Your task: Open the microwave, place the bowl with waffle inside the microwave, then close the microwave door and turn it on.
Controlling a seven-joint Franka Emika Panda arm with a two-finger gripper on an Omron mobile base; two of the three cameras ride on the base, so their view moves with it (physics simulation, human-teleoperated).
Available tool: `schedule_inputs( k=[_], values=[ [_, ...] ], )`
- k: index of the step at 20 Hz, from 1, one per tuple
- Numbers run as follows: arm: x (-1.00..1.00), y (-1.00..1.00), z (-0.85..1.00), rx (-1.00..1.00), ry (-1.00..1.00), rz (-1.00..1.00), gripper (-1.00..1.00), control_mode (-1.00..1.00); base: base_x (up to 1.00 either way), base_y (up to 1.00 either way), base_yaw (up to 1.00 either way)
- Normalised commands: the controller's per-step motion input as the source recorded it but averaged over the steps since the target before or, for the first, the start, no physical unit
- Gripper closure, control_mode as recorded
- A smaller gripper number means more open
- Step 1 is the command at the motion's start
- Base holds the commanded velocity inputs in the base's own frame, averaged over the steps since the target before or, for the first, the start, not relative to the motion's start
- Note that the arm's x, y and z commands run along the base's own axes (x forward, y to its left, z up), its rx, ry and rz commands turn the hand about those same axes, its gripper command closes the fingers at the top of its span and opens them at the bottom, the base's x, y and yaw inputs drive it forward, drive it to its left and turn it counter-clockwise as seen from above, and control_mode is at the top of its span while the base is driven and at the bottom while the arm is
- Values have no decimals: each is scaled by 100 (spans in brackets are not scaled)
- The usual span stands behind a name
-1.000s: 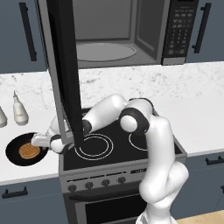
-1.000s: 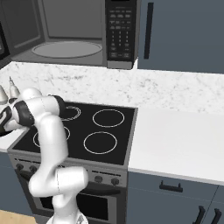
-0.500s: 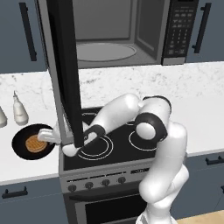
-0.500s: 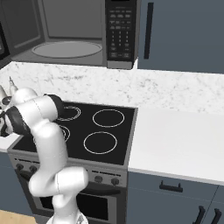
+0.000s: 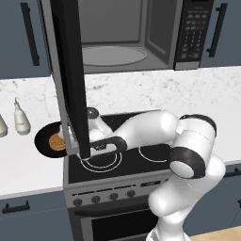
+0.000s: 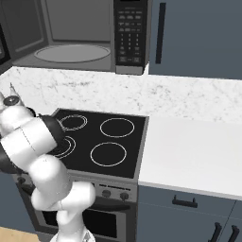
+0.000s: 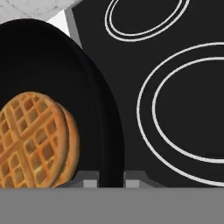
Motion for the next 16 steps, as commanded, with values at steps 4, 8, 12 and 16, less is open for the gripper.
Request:
schedule_inputs(
  k=[4,8,12,16],
  values=[
    [0,-99,59,0,13,-31,100,-100,0,0,0],
    [-16,-99,60,1,15,-29,100,-100,0,0,0],
    [-56,-97,44,1,6,-24,100,-100,0,0,0],
    [-96,-82,34,0,0,-19,100,-100,0,0,0]
  ],
)
